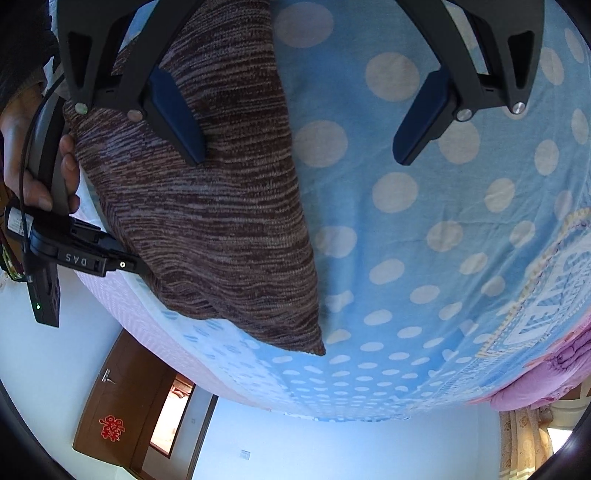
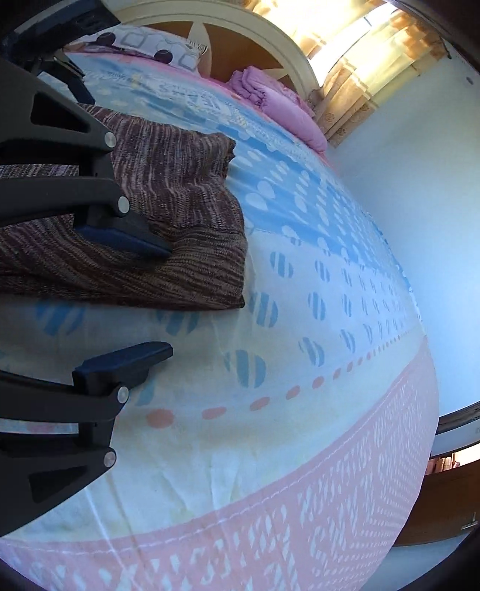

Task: Fold small clothes
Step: 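Lower the left gripper onto the end of the folded sweater, then close the left gripper on the sweater end while the right gripper holds the other end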

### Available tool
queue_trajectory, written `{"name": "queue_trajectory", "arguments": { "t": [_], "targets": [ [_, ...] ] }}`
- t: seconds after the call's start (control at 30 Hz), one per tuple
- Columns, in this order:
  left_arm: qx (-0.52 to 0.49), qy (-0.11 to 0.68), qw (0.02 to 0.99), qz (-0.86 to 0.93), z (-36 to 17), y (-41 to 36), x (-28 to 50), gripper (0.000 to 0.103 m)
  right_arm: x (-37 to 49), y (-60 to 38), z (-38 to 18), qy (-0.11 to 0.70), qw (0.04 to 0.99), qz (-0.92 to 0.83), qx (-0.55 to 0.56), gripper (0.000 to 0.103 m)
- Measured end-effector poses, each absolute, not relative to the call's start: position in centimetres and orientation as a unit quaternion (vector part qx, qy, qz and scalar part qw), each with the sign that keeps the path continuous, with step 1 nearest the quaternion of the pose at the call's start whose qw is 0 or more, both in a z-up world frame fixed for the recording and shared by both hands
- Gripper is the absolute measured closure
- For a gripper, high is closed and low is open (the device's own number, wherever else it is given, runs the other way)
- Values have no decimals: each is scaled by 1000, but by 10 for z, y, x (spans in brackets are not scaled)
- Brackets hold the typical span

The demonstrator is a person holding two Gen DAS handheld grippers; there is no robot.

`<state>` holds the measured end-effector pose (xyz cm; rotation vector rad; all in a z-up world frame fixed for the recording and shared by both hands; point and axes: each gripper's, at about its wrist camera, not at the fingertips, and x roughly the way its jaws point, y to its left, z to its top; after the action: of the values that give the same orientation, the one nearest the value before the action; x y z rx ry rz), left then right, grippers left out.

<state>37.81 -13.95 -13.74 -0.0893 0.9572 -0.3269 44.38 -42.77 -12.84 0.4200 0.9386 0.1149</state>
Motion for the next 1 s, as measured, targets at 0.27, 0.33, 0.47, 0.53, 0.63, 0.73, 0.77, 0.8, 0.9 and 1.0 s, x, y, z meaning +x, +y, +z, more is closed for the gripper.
{"name": "queue_trajectory", "arguments": {
  "t": [0.27, 0.33, 0.47, 0.53, 0.63, 0.73, 0.77, 0.8, 0.9, 1.0],
  "targets": [
    [-58, 459, 868, -179, -149, -142, 382, 0, 456, -424, -133, 442, 872, 91, 193, 60],
    [-57, 458, 868, -182, -148, -143, 382, 0, 460, -422, -136, 440, 871, 101, 195, 62],
    [-53, 454, 870, -186, -148, -145, 382, 0, 466, -420, -138, 438, 869, 112, 201, 66],
    [-52, 452, 871, -188, -148, -146, 381, 0, 469, -425, -141, 438, 862, 123, 222, 72],
    [-56, 446, 869, -207, -147, -148, 379, 8, 470, -429, -146, 437, 854, 138, 247, 77],
    [-58, 445, 866, -223, -146, -150, 376, 17, 468, -423, -145, 436, 860, 133, 230, 78],
    [-58, 445, 865, -226, -146, -152, 376, 20, 469, -420, -145, 437, 861, 131, 224, 78],
    [-57, 446, 863, -230, -146, -153, 376, 20, 469, -420, -145, 438, 861, 131, 223, 78],
    [-53, 450, 859, -239, -146, -156, 378, 21, 473, -424, -149, 445, 854, 134, 236, 78],
    [-55, 450, 857, -245, -145, -156, 378, 29, 472, -422, -148, 443, 856, 129, 231, 78]
  ]
}}
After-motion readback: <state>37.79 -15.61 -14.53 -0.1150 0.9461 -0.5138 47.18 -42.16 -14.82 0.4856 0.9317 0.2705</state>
